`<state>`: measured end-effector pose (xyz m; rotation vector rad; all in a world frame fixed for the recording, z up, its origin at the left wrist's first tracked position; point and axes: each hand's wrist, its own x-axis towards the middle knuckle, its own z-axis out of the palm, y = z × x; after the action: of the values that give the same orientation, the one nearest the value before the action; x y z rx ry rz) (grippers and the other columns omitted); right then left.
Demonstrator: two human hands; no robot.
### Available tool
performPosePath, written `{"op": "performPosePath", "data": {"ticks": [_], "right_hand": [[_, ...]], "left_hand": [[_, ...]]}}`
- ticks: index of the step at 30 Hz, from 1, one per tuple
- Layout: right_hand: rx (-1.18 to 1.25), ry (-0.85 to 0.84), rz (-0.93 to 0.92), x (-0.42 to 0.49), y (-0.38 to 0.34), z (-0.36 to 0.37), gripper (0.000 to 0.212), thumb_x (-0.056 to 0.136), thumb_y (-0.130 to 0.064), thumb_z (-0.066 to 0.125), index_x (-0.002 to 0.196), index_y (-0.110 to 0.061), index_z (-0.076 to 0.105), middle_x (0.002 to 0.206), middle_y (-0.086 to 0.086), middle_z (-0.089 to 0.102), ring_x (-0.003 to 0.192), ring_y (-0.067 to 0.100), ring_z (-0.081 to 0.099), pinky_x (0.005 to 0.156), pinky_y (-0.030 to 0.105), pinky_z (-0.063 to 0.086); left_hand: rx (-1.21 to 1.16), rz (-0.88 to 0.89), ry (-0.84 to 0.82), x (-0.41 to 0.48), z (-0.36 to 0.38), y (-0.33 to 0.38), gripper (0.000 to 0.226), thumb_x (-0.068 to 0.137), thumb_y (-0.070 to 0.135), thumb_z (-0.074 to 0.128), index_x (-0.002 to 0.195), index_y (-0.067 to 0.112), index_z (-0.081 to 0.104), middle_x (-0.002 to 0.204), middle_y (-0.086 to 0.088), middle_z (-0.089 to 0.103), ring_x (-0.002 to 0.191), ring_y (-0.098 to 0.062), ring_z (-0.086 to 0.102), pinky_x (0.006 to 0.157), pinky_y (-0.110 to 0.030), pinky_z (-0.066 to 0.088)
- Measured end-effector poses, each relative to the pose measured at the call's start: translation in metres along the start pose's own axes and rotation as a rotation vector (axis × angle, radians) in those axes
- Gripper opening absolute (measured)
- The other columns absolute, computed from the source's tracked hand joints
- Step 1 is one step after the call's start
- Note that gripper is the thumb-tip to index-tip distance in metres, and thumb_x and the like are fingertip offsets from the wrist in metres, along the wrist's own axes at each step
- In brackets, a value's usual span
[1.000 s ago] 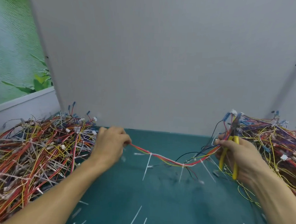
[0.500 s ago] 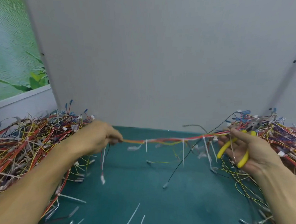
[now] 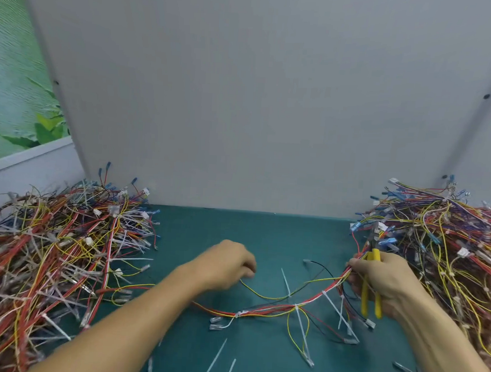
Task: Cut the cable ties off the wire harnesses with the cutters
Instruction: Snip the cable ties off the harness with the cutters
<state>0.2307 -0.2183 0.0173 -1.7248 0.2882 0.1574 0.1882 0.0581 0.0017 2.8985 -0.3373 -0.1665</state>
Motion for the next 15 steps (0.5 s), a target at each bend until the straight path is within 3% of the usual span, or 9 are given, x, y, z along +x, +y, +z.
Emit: {"op": "performPosePath", "data": {"ticks": [4,9,12,15], "right_hand": [[-0.016,0.015,-0.023,0.002,0.002,0.003,0.014,0.09,0.004,0.058,0.076,0.003,0.059,0.062,0.017,0.06,0.054,0.025,0.056,0.055,0.033,0.049],[-0.061,0.043,-0.069,0.002,0.005,0.005,0.015,0.089,0.001,0.061,0.075,0.003,0.06,0.064,0.018,0.061,0.056,0.025,0.058,0.053,0.033,0.05],[-0.178,0.073,-0.135,0.002,0.006,0.008,0.018,0.088,-0.002,0.063,0.071,0.001,0.06,0.061,0.018,0.061,0.056,0.026,0.059,0.058,0.038,0.05],[-0.339,0.047,-0.177,0.001,0.005,0.011,0.017,0.085,-0.006,0.066,0.071,0.003,0.061,0.057,0.016,0.063,0.052,0.025,0.059,0.058,0.038,0.049]], "left_hand": [[0.016,0.058,-0.039,0.016,0.031,0.035,0.027,0.087,0.031,0.062,0.106,0.012,0.067,0.108,-0.01,0.063,0.104,-0.03,0.057,0.088,-0.042,0.048],[0.017,0.121,-0.036,0.017,0.041,0.045,0.023,0.09,0.026,0.057,0.108,0.021,0.07,0.11,-0.006,0.062,0.105,-0.027,0.057,0.087,-0.042,0.049],[0.176,0.138,-0.025,0.017,0.037,0.042,0.025,0.093,0.023,0.048,0.111,0.021,0.065,0.116,-0.006,0.059,0.106,-0.031,0.057,0.083,-0.042,0.05],[0.338,0.033,0.114,0.025,0.025,0.037,0.024,0.096,0.02,0.041,0.112,0.014,0.057,0.115,-0.009,0.054,0.1,-0.037,0.06,0.07,-0.04,0.043]]}}
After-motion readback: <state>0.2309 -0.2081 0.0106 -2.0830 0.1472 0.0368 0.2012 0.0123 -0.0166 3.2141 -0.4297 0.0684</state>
